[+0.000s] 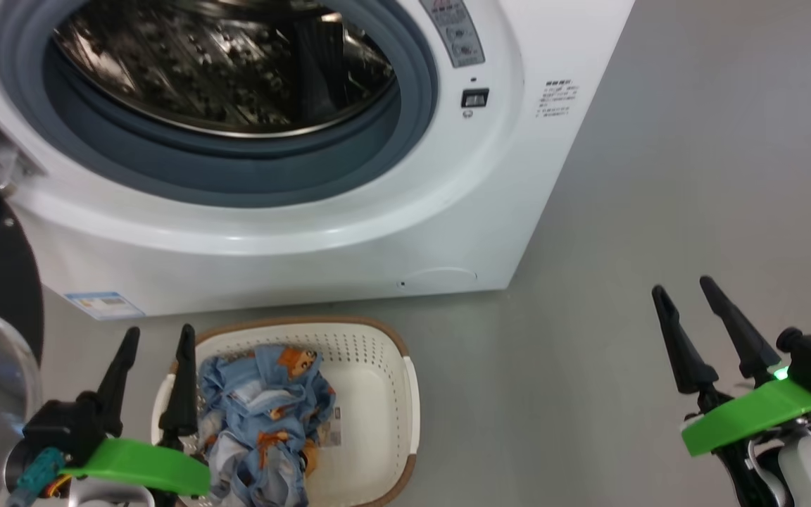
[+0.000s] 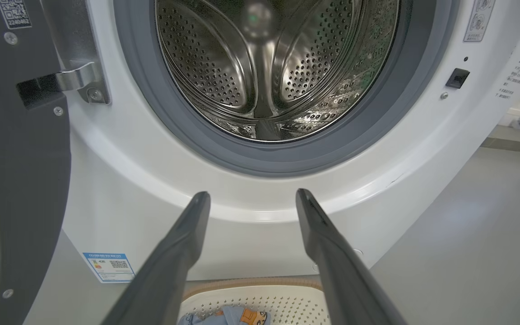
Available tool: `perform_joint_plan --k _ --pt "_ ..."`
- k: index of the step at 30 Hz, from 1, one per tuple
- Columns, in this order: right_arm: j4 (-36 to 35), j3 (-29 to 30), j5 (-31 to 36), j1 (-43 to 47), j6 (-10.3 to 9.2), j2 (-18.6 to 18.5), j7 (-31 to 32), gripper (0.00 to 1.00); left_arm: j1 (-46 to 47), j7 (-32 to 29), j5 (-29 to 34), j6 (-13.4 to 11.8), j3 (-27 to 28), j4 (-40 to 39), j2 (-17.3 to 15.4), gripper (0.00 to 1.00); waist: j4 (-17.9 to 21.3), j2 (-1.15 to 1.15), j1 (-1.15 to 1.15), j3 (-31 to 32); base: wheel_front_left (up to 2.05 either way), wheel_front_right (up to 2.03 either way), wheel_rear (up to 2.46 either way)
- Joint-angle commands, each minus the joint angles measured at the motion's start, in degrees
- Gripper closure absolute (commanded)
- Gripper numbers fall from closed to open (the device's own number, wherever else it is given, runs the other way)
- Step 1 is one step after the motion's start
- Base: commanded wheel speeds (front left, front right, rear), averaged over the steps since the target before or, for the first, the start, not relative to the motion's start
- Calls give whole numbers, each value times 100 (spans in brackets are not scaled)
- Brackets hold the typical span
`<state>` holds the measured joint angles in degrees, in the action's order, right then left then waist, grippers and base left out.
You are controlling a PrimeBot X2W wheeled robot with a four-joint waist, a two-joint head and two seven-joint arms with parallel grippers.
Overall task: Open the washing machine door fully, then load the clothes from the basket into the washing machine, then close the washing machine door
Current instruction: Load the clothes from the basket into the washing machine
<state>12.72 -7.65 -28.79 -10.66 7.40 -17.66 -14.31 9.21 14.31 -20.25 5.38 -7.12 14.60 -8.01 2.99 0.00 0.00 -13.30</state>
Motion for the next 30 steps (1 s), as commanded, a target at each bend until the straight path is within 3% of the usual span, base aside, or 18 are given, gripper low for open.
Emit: perform_joint_plan --k 1,18,30 --pt "-163 -69 52 -152 9 -41 -69 0 234 66 -6 36 187 -41 -109 0 78 0 0 -242 0 0 0" --pt "-293 -37 106 -669 9 142 -69 0 1265 68 -139 88 286 1370 -95 0 253 0 0 -1324 0 0 0" --pt "-366 -84 141 -990 9 327 -69 0 2229 68 -236 183 105 3043 -207 0 428 0 0 -2017 0 0 0"
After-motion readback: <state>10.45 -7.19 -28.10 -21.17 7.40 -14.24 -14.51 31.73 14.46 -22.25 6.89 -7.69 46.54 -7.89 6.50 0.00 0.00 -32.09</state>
